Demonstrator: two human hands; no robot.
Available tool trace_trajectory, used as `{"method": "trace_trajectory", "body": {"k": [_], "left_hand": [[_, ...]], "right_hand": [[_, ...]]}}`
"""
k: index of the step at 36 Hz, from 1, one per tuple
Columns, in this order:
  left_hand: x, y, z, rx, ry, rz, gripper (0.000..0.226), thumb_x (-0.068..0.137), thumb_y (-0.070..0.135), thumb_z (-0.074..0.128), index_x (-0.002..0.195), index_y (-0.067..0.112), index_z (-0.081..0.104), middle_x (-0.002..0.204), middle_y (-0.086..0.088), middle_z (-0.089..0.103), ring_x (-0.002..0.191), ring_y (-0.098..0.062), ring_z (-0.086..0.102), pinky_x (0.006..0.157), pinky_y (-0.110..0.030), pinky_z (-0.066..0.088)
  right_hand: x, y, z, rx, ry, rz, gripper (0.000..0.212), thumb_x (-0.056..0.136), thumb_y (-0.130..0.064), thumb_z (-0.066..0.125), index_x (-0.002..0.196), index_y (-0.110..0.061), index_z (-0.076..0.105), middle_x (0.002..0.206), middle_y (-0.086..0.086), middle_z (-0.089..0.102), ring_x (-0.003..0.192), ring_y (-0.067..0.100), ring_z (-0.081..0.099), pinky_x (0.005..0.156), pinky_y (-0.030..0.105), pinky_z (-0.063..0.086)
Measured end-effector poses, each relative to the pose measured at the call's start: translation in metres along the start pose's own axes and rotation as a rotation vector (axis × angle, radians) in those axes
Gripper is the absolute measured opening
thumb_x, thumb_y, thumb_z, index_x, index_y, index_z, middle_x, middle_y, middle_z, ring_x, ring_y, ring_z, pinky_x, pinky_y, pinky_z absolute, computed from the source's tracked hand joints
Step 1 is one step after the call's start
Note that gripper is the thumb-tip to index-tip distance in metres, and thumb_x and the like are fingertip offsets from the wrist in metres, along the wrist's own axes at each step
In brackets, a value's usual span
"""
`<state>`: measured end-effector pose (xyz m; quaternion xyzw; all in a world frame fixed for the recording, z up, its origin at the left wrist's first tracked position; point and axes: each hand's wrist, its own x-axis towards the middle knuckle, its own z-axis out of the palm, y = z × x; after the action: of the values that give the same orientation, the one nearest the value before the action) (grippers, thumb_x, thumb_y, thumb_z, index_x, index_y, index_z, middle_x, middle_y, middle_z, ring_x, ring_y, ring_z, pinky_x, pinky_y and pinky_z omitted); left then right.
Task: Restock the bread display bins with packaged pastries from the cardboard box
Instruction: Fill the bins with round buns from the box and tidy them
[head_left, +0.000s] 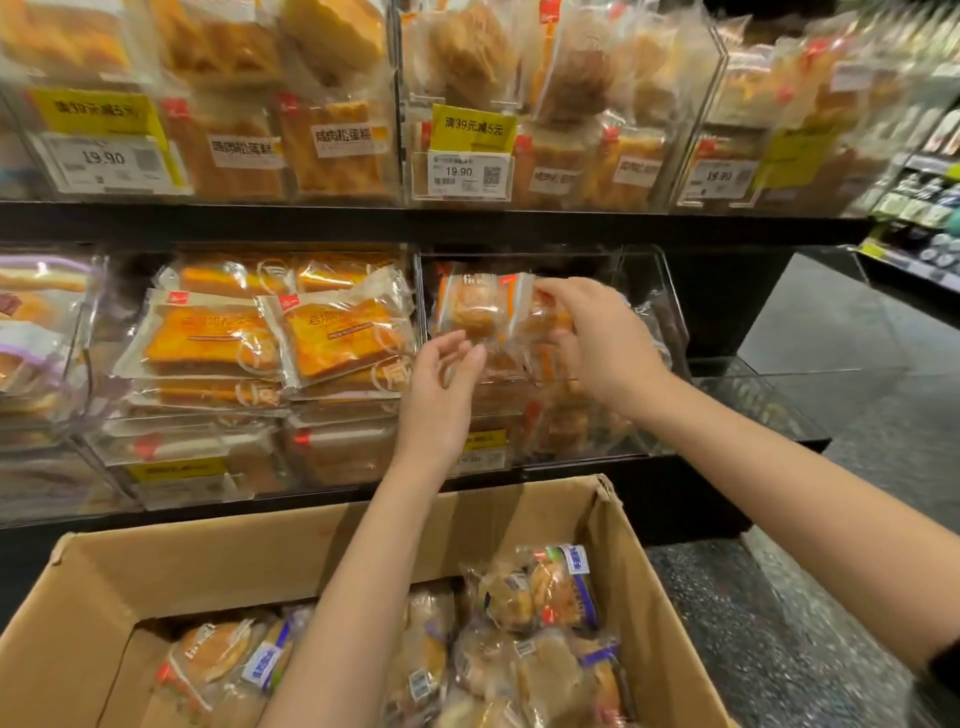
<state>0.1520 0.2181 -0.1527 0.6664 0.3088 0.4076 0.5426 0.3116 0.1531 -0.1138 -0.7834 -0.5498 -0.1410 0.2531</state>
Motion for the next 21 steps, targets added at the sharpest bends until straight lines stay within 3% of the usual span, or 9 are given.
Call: {"method": "trace_trajectory", "body": {"k": [2,4,5,7,11,13,16,21], "left_hand": [[0.000,-0.005,-0.005,0.214,0.051,0.093,0.034,0.096,0.033,0.053,0.129,0.026,0.050,0.128,0.015,0.049,0.123,-0.005,0.041,0.100,-0.022,0.036],[0.004,-0.014,-0.011,0.491,0.084,0.198,0.036,0.096,0.032,0.053,0.132,0.027,0.051,0.136,0.015,0.043,0.139,-0.010,0.026,0.118,-0.035,0.007],[0.006,-0.018,-0.013,0.590,0.084,0.236,0.037,0.097,0.032,0.051,0.134,0.027,0.050,0.142,0.013,0.042,0.143,-0.010,0.019,0.116,-0.035,-0.007],[0.008,-0.025,-0.018,0.704,0.046,0.271,0.041,0.098,0.034,0.046,0.139,0.028,0.046,0.151,0.008,0.035,0.147,-0.009,0.008,0.112,-0.035,-0.019],[0.011,-0.037,-0.023,0.979,-0.097,0.345,0.048,0.100,0.044,0.036,0.147,0.031,0.033,0.159,0.008,0.017,0.146,-0.013,-0.013,0.111,-0.037,-0.023],[0.013,-0.039,-0.022,1.064,-0.124,0.352,0.052,0.100,0.050,0.030,0.149,0.033,0.028,0.160,0.009,0.011,0.144,-0.012,-0.021,0.109,-0.036,-0.026],[0.016,-0.042,-0.022,1.129,-0.133,0.360,0.063,0.093,0.060,0.020,0.151,0.034,0.021,0.160,0.010,0.007,0.141,-0.013,-0.027,0.105,-0.034,-0.032],[0.017,-0.044,-0.022,1.199,-0.164,0.348,0.065,0.095,0.061,0.028,0.152,0.034,0.013,0.161,0.010,0.000,0.140,-0.017,-0.031,0.108,-0.041,-0.028]], "right_hand": [[0.005,0.014,0.000,-0.056,-0.020,0.078,0.054,0.092,-0.012,0.059,0.142,-0.025,0.044,0.140,0.007,0.045,0.130,0.027,0.042,0.101,0.042,0.039],[0.010,0.027,0.004,-0.102,-0.040,0.157,0.054,0.093,-0.010,0.058,0.143,-0.026,0.044,0.147,0.010,0.037,0.133,0.030,0.039,0.102,0.043,0.039],[0.013,0.032,0.006,-0.110,-0.040,0.183,0.054,0.093,-0.010,0.058,0.143,-0.026,0.044,0.148,0.011,0.036,0.133,0.031,0.039,0.102,0.043,0.040],[0.022,0.041,0.014,-0.120,-0.040,0.185,0.054,0.092,-0.009,0.058,0.142,-0.024,0.045,0.146,0.010,0.039,0.133,0.030,0.039,0.102,0.043,0.039],[0.046,0.050,0.034,-0.108,-0.087,0.152,0.053,0.093,-0.005,0.057,0.142,-0.022,0.046,0.152,0.011,0.036,0.144,0.026,0.025,0.115,0.039,0.022],[0.058,0.050,0.040,-0.103,-0.074,0.178,0.053,0.093,-0.001,0.054,0.142,-0.021,0.046,0.151,0.011,0.037,0.144,0.026,0.023,0.115,0.038,0.021],[0.071,0.046,0.044,-0.148,-0.035,0.180,0.053,0.093,0.001,0.051,0.141,-0.021,0.048,0.144,0.012,0.044,0.137,0.029,0.035,0.108,0.039,0.031],[0.078,0.046,0.050,-0.310,-0.025,0.116,0.044,0.094,-0.008,0.051,0.137,-0.020,0.051,0.120,0.009,0.056,0.115,0.028,0.050,0.084,0.037,0.044]]}}
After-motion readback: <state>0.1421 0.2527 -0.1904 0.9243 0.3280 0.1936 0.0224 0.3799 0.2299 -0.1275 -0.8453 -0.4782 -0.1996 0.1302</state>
